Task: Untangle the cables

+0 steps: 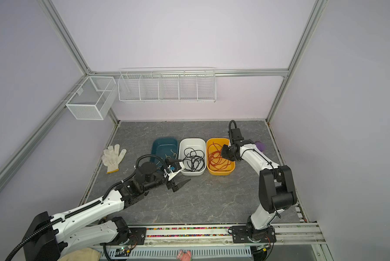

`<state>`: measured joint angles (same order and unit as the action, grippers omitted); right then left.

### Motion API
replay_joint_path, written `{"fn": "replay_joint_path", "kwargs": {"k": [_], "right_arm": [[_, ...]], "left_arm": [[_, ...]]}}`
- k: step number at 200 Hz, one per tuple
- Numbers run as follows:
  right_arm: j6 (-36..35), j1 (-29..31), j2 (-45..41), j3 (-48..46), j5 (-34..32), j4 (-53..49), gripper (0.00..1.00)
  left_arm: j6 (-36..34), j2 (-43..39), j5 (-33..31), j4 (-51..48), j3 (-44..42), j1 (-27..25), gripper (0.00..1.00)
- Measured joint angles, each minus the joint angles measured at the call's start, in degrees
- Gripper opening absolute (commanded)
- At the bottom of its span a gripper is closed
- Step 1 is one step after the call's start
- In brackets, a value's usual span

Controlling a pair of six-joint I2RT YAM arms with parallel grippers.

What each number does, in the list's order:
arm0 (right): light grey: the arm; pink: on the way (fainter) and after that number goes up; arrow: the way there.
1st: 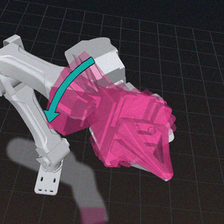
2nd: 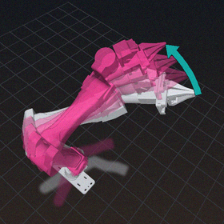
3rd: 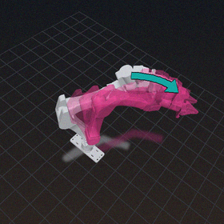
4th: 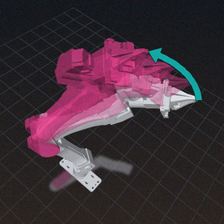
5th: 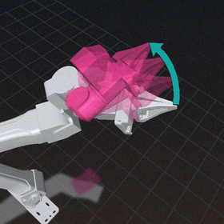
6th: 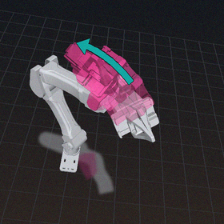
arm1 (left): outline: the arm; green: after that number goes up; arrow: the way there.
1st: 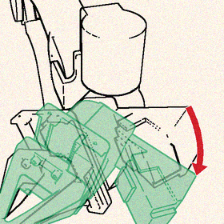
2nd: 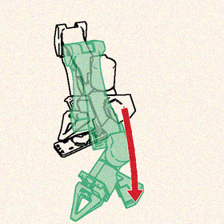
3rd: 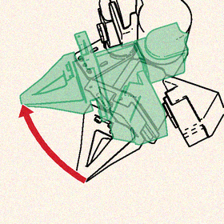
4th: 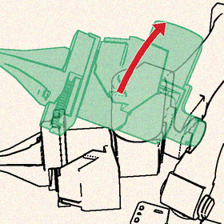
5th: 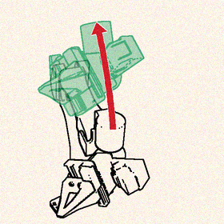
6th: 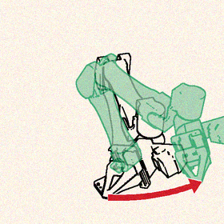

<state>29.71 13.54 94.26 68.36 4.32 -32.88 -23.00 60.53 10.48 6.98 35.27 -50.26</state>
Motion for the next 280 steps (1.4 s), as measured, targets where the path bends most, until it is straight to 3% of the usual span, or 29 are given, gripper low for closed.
{"fn": "replay_joint_path", "kwargs": {"k": [40, 116, 136, 139, 142, 146, 207, 280], "right_arm": [[-0.5, 0.0, -6.5, 0.0, 0.2, -0.5, 0.67], [-2.6, 0.1, -16.2, 0.0, 0.4, -3.9, 0.82], [-3.1, 0.1, -19.8, 0.0, 0.0, -4.9, 0.93], [-3.4, 0.1, -20.3, 0.0, -0.1, -5.0, 0.99], [-3.0, 0.1, -20.9, 0.0, -0.2, -5.2, 0.90], [-3.7, 0.1, -21.5, 0.0, -0.2, -5.3, 0.88], [-3.6, 0.1, -31.7, -2.1, -4.0, -6.2, 0.88], [-4.2, 0.1, -50.3, -13.9, -7.6, 0.5, 0.88]], "left_arm": [[0.0, 0.0, -1.1, 0.1, 0.0, 0.0, 1.00], [0.5, -1.4, -16.6, 3.5, -0.1, 0.0, 1.00], [1.2, -1.8, -20.1, 3.8, -0.1, 0.0, 1.00], [1.4, -1.8, -20.6, 3.9, -0.1, 0.0, 1.00], [1.5, -1.9, -21.1, 3.9, -0.1, 0.0, 1.00], [1.7, -1.9, -21.5, 3.9, -0.1, 0.0, 1.00], [6.6, -3.8, -29.4, 1.6, -0.1, 0.0, 1.00], [14.3, -13.0, -33.0, -7.5, 3.1, 1.4, 1.00]]}}
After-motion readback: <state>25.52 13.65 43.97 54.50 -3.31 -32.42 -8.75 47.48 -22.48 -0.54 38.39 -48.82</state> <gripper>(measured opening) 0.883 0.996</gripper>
